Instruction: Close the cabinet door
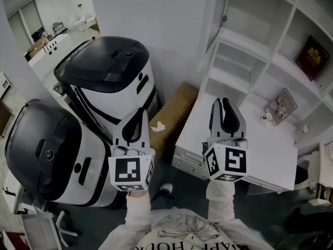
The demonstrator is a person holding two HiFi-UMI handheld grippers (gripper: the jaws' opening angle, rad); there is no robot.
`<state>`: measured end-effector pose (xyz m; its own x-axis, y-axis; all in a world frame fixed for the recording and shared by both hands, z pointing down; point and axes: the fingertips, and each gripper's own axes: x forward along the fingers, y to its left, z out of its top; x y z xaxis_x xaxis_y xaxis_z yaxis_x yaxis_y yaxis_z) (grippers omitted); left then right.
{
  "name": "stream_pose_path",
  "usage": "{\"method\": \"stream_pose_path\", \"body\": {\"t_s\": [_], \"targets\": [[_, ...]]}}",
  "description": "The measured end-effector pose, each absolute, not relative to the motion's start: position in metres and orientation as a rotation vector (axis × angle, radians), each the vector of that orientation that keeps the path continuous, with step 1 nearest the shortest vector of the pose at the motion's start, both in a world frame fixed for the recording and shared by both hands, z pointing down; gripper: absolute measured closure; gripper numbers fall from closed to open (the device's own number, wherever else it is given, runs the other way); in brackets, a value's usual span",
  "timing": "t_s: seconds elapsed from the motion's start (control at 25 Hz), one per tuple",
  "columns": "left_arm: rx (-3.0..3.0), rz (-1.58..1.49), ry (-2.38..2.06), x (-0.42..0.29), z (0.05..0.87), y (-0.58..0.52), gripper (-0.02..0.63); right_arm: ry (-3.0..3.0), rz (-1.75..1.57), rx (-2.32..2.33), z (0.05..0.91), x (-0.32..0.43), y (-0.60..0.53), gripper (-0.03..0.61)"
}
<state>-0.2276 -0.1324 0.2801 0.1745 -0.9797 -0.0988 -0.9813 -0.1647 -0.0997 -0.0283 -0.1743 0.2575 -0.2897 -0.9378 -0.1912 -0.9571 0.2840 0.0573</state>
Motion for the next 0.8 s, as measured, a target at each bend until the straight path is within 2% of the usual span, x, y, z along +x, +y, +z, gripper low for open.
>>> {"method": "stream_pose_path", "body": {"t_s": [0.8], "targets": [[-2.283,0.028,1.922,-0.277,0.274,-0.219,0.609,2.426,0.322,-1.771,0.241,-0.088,-0.265,0.497]]}}
